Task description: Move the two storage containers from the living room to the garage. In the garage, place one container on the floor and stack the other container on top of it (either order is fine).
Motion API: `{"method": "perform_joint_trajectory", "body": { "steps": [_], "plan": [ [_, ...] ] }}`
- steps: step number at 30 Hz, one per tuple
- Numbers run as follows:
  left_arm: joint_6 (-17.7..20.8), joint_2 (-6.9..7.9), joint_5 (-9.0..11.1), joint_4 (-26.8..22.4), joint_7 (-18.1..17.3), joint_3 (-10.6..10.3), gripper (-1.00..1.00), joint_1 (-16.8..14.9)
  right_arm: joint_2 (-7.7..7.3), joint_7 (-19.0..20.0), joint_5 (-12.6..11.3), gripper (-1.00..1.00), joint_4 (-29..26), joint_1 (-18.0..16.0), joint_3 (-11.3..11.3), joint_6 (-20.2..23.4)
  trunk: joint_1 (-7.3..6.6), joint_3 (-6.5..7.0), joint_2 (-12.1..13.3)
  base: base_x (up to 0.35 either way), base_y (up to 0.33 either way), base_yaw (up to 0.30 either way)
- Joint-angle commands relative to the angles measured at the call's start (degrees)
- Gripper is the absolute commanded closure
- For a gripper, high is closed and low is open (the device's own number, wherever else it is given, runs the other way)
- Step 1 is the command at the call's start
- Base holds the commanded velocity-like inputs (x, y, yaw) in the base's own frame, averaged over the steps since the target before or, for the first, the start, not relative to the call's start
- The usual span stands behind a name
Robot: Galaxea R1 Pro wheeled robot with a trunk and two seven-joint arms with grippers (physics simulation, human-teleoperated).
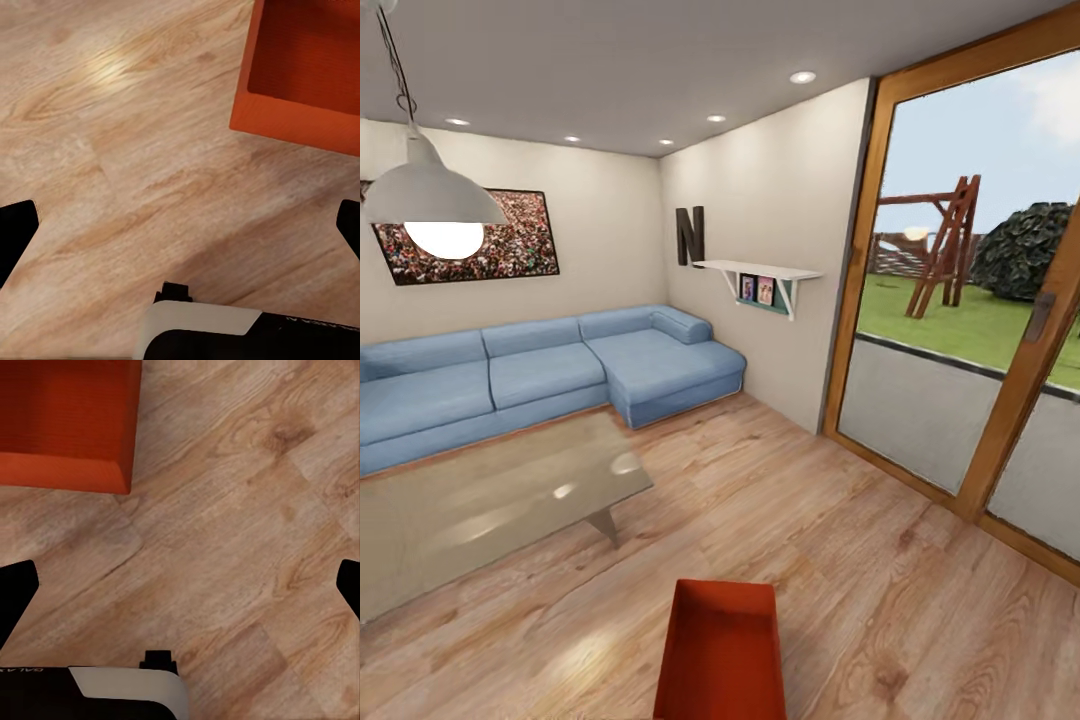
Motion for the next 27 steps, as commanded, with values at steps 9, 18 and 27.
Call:
{"method": "perform_joint_trajectory", "body": {
  "steps": [9,18,27],
  "plan": [
    [-0.4,0.22,0.1,0.3,0.0,0.2,-1.00,-0.1,0.00,-0.1,0.1,-1.00,0.2,-0.1,0.2,-0.4,0.02,-0.02,0.0,0.129,0.030,0.112],
    [-0.4,0.27,0.1,0.3,0.0,0.2,-1.00,-0.1,0.00,-0.1,0.1,-1.00,0.2,-0.1,0.2,-0.4,0.02,-0.02,0.0,0.304,0.024,0.003],
    [-0.4,0.19,0.1,0.3,0.0,0.2,-1.00,-0.1,0.00,-0.1,0.1,-1.00,0.2,-0.1,0.2,-0.4,0.02,0.03,0.0,0.151,0.000,-0.108]
  ]
}}
